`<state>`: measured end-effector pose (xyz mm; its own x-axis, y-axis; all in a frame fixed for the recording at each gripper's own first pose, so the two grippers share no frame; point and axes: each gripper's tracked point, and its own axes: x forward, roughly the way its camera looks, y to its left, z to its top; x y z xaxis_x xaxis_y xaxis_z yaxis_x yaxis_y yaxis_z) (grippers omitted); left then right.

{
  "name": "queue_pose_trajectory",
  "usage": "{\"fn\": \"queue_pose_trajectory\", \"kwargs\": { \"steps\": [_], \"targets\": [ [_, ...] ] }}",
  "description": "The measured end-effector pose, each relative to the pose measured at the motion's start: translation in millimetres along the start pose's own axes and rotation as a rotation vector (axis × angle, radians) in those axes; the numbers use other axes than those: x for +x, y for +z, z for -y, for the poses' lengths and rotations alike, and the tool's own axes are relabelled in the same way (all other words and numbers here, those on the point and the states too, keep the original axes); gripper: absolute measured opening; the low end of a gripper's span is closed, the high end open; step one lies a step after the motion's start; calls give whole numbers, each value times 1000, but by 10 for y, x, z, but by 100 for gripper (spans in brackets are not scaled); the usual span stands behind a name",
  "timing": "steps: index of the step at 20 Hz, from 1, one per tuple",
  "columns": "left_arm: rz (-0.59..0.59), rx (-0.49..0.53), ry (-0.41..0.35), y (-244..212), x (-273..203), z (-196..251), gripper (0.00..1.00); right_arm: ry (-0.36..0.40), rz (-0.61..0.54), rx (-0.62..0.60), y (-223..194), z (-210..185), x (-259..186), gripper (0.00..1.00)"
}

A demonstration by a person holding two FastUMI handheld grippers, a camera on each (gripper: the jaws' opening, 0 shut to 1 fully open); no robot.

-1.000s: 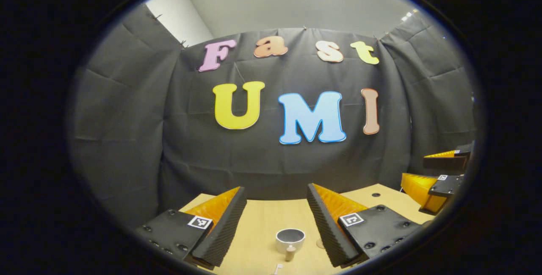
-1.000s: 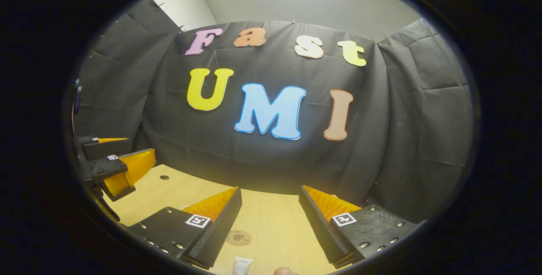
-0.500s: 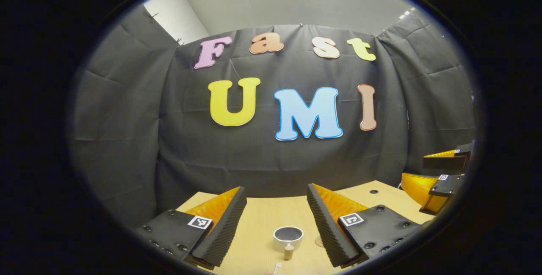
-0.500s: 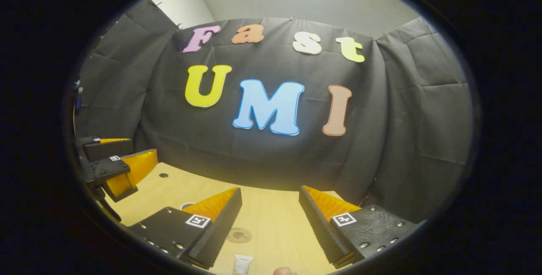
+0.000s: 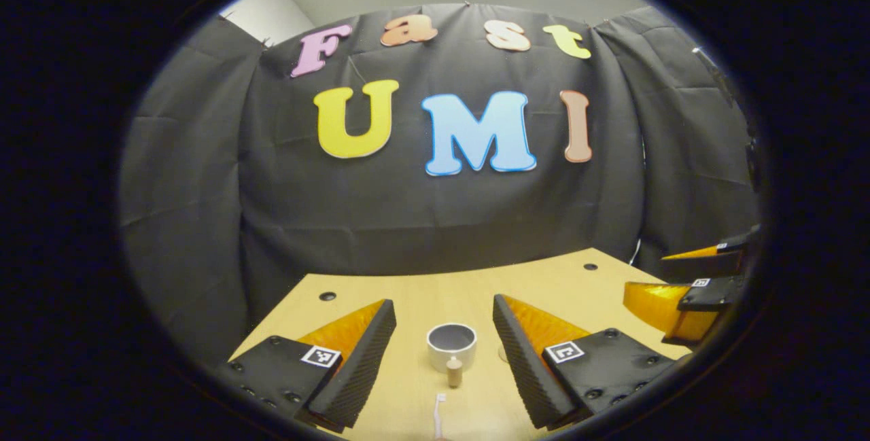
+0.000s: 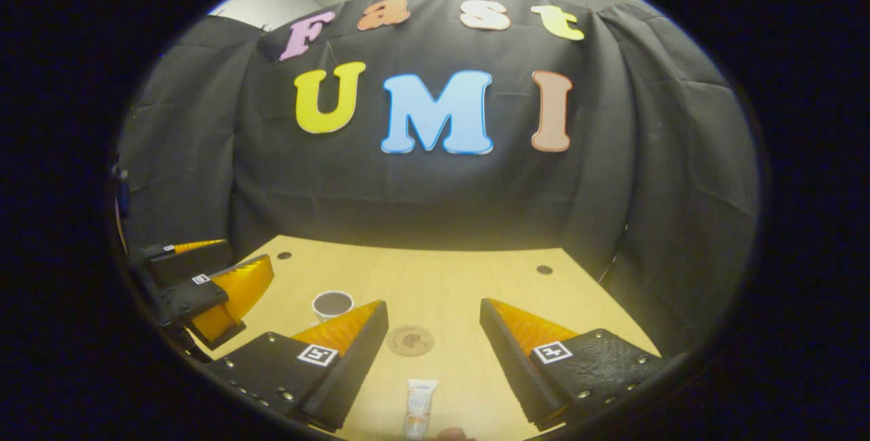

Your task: Put the toothbrush and toothpaste on the desktop into the cup, then pick up the cup and place it on the coaster on the desktop.

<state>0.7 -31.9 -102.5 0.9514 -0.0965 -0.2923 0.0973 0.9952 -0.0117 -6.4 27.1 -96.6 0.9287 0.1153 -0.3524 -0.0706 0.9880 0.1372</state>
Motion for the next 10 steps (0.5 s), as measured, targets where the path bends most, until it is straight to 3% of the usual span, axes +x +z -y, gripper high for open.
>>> {"fn": "queue_pose_trajectory", "kwargs": {
  "steps": [10],
  "targets": [
    [-363,-82,-41,-1174,149,192,94,64,-362,91,-923,-119,128,89]
  ]
}}
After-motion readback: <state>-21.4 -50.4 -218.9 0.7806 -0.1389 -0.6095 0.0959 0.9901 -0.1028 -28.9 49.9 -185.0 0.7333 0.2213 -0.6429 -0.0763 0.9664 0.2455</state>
